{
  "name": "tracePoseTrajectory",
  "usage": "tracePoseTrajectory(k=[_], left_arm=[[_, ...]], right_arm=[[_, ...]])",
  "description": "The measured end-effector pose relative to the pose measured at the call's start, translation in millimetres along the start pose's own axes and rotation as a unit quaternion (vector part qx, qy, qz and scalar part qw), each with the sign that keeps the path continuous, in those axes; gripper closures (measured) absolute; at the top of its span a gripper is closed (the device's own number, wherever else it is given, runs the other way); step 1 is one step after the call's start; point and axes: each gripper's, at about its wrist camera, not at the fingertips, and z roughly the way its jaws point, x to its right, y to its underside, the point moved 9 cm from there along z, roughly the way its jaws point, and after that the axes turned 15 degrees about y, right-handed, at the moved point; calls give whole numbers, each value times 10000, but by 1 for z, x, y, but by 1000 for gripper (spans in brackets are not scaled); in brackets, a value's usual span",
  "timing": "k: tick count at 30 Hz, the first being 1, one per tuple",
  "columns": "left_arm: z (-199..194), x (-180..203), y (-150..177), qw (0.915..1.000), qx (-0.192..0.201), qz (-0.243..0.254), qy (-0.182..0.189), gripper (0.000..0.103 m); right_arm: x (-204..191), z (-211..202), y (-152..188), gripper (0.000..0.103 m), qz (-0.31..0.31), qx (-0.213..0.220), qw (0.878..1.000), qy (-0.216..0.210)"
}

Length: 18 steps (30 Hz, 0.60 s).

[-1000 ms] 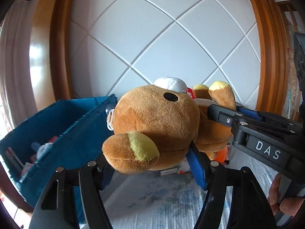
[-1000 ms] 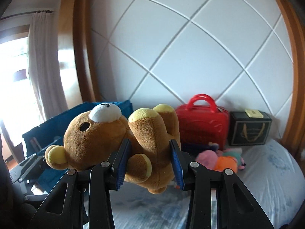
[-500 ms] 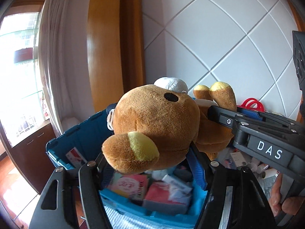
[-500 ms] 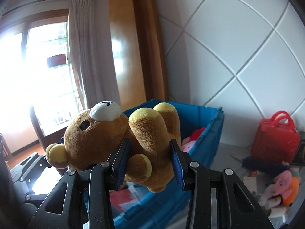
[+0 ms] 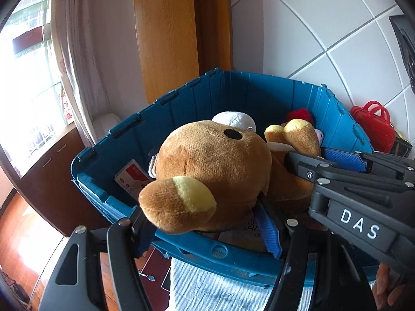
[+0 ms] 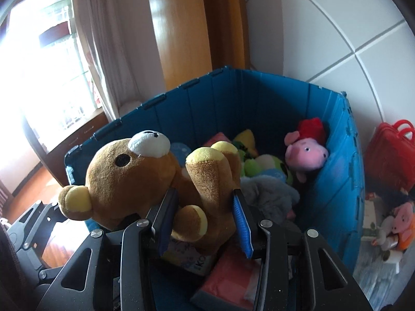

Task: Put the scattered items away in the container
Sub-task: 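Carry the brown bear plush over the blue crate with both tools, then open both tools to release the bear into the crate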

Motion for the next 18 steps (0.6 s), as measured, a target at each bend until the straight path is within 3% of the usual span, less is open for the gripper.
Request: tracePoseTrajectory(k=[6,12,14,15,18], left_arm=[[4,1,-6,10000,10,-27,25,34],[-6,-1,-15,9997,219,-109,8,34],[-12,0,-16,9994,312,-117,40,27],[-18,1,-16,9991,394,-117,58,25],[-34,11,-15,9982,575,-54,181,24]], right_arm=[[-9,9,8,61,19,-294,9996,-13],[6,-11,-1,55,265,-8,9996,34],[12,-21,-3,50,303,97,9994,101],[17,-26,-3,43,339,154,9992,133],[31,-42,0,31,416,299,9984,232]])
